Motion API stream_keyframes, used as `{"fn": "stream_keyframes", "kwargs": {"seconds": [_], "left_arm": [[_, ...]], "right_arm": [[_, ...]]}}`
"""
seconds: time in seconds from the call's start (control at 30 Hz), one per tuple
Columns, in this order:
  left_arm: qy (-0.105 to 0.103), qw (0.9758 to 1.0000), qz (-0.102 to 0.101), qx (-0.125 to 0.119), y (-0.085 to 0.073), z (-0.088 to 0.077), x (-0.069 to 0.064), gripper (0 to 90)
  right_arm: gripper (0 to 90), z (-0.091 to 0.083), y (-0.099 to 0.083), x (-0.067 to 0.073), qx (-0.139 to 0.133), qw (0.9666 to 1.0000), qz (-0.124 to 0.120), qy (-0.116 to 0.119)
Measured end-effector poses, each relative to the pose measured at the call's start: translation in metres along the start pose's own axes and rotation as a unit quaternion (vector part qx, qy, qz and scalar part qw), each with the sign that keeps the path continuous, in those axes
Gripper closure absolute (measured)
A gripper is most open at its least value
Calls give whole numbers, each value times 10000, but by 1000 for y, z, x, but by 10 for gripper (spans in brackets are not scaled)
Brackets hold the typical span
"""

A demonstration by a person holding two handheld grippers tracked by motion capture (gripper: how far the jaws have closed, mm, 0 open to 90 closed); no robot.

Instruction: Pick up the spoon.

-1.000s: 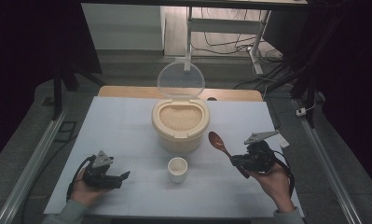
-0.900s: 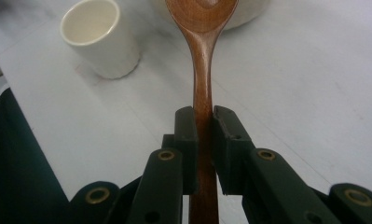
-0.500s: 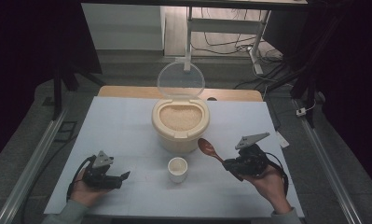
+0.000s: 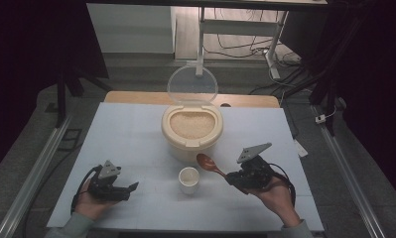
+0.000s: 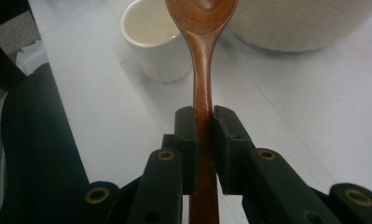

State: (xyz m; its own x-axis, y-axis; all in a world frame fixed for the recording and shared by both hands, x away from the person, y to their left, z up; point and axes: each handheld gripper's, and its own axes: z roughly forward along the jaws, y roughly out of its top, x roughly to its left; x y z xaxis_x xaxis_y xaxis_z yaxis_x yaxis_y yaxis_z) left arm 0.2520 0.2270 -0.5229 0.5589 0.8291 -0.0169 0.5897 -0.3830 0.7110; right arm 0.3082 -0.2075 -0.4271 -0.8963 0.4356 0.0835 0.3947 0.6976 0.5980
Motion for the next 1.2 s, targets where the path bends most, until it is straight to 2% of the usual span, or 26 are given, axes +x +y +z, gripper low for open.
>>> {"fn": "stream_keyframes", "kwargs": {"seconds": [0.57, 0.9, 1.2], "left_arm": [[-9, 10000, -10, -39, 1, -2, -1, 140], [-9, 10000, -22, -52, 1, -3, 0, 140], [-15, 10000, 8, -46, 1, -3, -1, 140]], "right_arm": [[802, 17, 20, 14, 157, 9990, -369, 217], [801, 35, 44, 25, 210, 9968, -708, 319], [802, 38, 45, 30, 241, 9955, -833, 371]]}}
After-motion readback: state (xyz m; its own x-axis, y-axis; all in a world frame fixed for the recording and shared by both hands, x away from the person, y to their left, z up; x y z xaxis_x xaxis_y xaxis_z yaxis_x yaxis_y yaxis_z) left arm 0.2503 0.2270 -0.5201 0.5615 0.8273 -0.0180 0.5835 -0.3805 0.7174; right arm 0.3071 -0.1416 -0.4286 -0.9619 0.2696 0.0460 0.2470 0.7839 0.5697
